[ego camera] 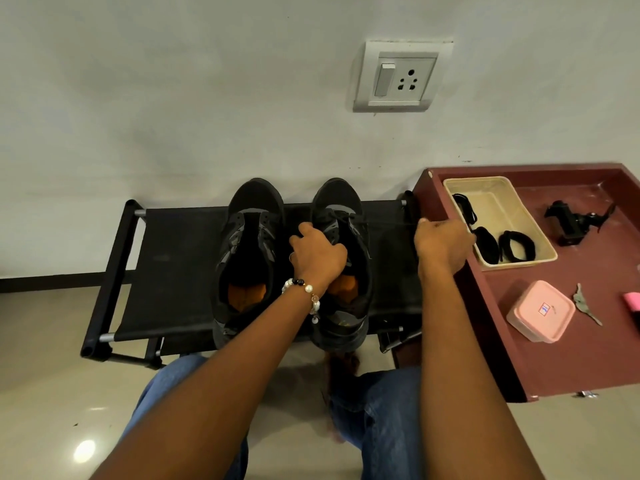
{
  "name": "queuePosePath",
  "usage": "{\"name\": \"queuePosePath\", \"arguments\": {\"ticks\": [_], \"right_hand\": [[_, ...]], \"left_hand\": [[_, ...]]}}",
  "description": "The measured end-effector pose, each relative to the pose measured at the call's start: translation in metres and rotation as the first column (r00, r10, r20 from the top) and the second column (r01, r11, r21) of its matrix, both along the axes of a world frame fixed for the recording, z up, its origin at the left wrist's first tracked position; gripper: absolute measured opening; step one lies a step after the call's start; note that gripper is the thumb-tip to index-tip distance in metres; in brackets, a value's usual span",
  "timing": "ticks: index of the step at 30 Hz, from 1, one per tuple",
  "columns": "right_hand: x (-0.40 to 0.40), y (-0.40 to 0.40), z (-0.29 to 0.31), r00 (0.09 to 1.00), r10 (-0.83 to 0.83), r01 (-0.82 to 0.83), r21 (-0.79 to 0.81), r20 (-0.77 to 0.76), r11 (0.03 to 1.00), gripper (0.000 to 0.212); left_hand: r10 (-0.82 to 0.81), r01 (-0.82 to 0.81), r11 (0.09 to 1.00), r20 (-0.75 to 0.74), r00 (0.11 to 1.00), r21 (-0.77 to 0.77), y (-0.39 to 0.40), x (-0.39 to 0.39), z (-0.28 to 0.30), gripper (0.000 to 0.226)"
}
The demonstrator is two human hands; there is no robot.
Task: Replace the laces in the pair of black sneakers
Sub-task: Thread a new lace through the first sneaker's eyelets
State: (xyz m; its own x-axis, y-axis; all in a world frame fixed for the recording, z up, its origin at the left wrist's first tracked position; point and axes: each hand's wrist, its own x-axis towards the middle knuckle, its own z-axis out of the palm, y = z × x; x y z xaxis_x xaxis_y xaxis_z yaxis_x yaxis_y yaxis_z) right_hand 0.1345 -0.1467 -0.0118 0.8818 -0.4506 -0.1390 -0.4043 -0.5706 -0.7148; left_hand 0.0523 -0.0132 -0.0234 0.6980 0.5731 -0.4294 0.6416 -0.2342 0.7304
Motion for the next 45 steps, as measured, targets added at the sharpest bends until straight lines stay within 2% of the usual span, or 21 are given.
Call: {"name": "queuePosePath", "arguments": {"ticks": [1,3,6,9,10,13,15,17,19,21,24,28,31,36,40,42,45], "right_hand": [[-0.002,0.0,0.001,0.996,0.076,-0.082,-0.176,-0.043,0.981,0.017],[-0.004,0.006,0.003,0.962,0.265,-0.271,-0.319,-0.063,0.908,0.025],[-0.006,0.024,-0.002,0.855,0.516,-0.512,-0.249,-0.053,0.822,0.026],[-0.008,0.037,-0.008,0.802,0.594,-0.597,-0.101,-0.061,0.796,0.014],[-0.008,0.039,-0.009,0.802,0.596,-0.597,-0.09,-0.045,0.797,0.01],[-0.008,0.038,-0.01,0.816,0.576,-0.578,-0.029,-0.041,0.816,0.023],[-0.006,0.035,-0.012,0.88,0.474,-0.466,0.129,-0.04,0.875,0.03],[-0.004,0.034,-0.014,0.931,0.349,-0.297,0.336,-0.105,0.894,0.02],[-0.002,0.034,-0.014,0.941,0.292,-0.169,0.508,-0.172,0.845,0.012],[0.0,0.033,-0.015,0.939,0.28,-0.118,0.576,-0.2,0.809,0.012],[-0.001,0.032,-0.017,0.944,0.294,-0.179,0.517,-0.149,0.837,0.009],[0.001,0.027,-0.013,0.936,0.348,-0.294,0.434,-0.05,0.852,0.04],[0.002,0.023,-0.009,0.906,0.423,-0.396,0.381,0.014,0.836,0.043],[-0.009,0.028,0.003,0.805,0.555,-0.59,0.381,0.209,0.712,0.025],[-0.012,0.036,0.004,0.791,0.551,-0.612,0.328,0.268,0.719,0.007],[-0.011,0.039,0.001,0.768,0.578,-0.634,0.205,0.275,0.745,0.004],[-0.01,0.043,-0.004,0.696,0.694,-0.703,-0.021,0.183,0.711,0.003]], "left_hand": [[-0.002,0.002,1.0,0.0,1.0,0.0,0.0,0.0,0.0,0.068],[0.001,-0.001,1.0,0.002,1.0,0.005,0.0,0.0,0.0,0.068],[0.003,-0.003,1.0,0.009,1.0,0.011,0.0,0.0,0.0,0.069],[0.004,-0.004,1.0,0.015,1.0,0.029,-0.001,0.0,0.0,0.07],[0.001,-0.001,0.999,0.017,1.0,0.032,-0.001,0.0,0.0,0.069],[-0.001,0.0,0.999,0.019,1.0,0.045,-0.001,0.001,0.0,0.068],[0.007,-0.008,0.999,0.024,1.0,0.049,-0.002,0.001,-0.001,0.067],[0.011,-0.012,0.999,0.026,1.0,0.053,-0.003,0.001,-0.001,0.066],[0.011,-0.013,0.999,0.027,1.0,0.053,-0.003,0.001,-0.002,0.065],[0.011,-0.013,0.998,0.026,1.0,0.057,-0.003,0.001,-0.002,0.065],[0.016,-0.017,0.999,0.028,0.999,0.048,-0.002,0.0,-0.002,0.066],[-0.018,0.018,0.999,0.022,1.0,0.03,0.002,-0.001,-0.001,0.073],[-0.052,0.048,0.994,0.03,0.998,0.097,0.006,-0.003,0.003,0.079],[-0.142,0.111,0.962,0.106,0.984,0.251,0.012,-0.005,0.003,0.058],[-0.158,0.116,0.951,0.131,0.979,0.286,0.012,-0.007,0.005,0.052],[-0.161,0.114,0.949,0.141,0.977,0.294,0.012,-0.008,0.006,0.05],[-0.16,0.106,0.949,0.164,0.973,0.297,0.014,-0.008,0.007,0.045]]}}
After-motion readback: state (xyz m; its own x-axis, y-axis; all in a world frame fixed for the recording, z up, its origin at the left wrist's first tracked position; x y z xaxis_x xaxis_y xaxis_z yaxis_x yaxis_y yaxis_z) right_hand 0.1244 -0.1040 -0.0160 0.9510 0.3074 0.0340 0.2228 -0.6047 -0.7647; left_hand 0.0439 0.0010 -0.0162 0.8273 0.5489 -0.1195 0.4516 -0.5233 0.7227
